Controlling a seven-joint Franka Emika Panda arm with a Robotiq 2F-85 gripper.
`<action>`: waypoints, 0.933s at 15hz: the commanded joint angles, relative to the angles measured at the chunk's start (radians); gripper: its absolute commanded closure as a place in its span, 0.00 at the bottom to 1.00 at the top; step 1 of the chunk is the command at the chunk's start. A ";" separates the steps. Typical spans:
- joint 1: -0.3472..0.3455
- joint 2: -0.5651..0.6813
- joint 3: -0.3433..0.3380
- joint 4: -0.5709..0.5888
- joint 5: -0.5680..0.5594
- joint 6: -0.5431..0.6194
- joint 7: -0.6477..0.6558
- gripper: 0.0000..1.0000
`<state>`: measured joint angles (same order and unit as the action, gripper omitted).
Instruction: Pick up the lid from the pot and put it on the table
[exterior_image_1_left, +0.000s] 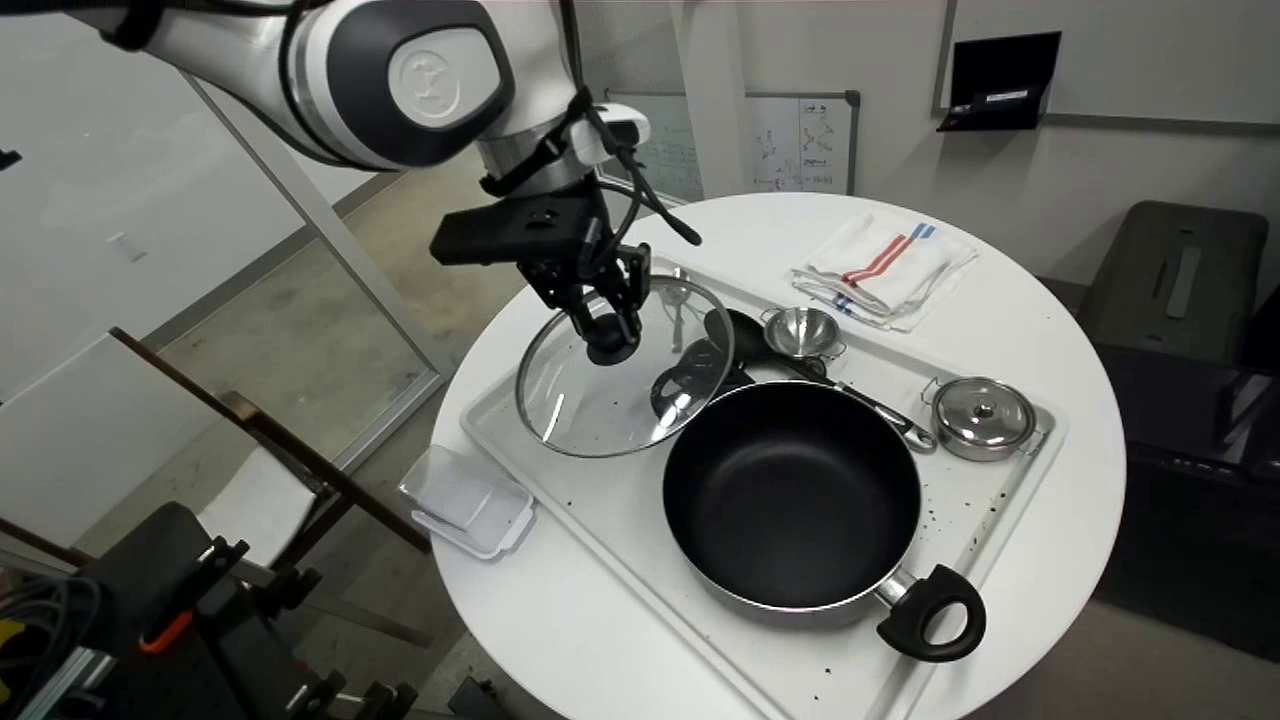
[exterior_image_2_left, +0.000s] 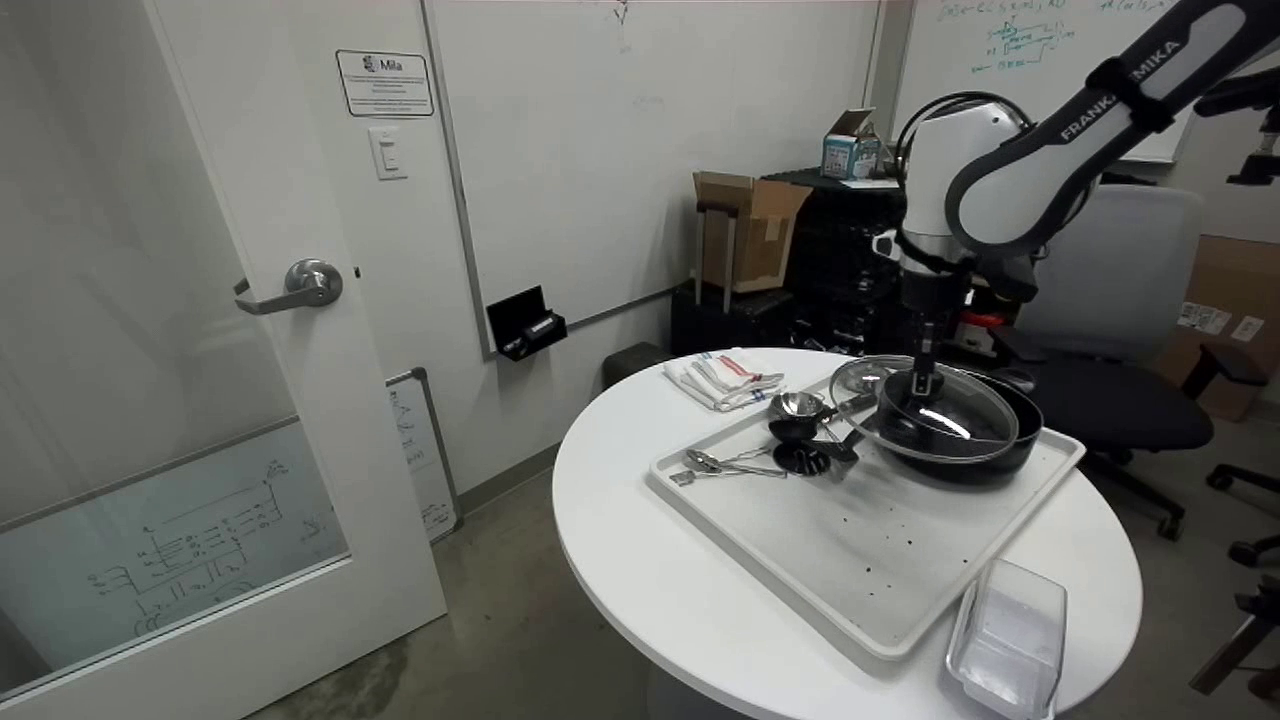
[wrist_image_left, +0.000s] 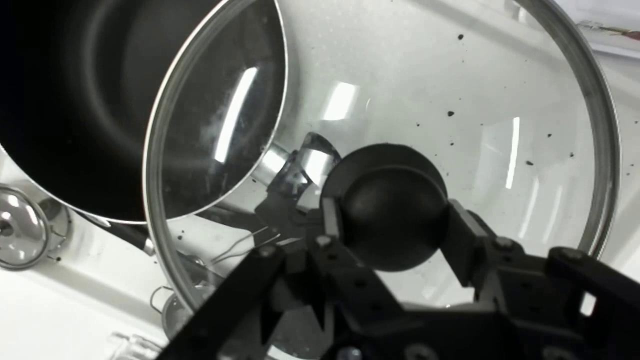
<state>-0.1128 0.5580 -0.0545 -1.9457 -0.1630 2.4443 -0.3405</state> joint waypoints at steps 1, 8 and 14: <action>0.058 -0.083 0.006 -0.102 -0.069 0.037 0.037 0.75; 0.151 -0.091 0.035 -0.153 -0.141 0.028 0.072 0.75; 0.177 -0.064 0.060 -0.150 -0.149 0.017 0.059 0.75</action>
<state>0.0623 0.5080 -0.0031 -2.0863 -0.2866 2.4627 -0.2878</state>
